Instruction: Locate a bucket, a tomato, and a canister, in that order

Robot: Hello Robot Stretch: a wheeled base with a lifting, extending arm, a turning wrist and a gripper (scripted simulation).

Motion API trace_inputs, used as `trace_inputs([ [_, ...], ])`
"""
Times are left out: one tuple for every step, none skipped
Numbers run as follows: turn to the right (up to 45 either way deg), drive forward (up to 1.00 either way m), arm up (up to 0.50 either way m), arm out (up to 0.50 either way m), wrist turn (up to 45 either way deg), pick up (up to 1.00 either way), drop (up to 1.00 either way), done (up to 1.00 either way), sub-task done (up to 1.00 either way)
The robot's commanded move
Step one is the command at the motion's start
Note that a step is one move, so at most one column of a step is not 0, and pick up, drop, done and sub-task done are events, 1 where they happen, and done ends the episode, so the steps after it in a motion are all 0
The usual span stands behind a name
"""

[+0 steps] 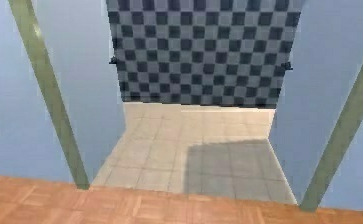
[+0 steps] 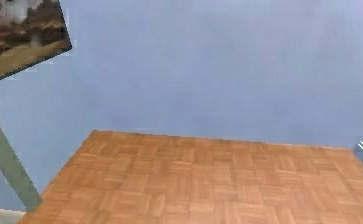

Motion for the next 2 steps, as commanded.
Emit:
trace_inputs([
  [9.0, 0.0, 0.0, 0.0, 0.0, 0.0, 0.0, 0.0, 0.0],
  [0.0, 1.0, 0.0, 0.0, 0.0, 0.0, 0.0, 0.0, 0.0],
])
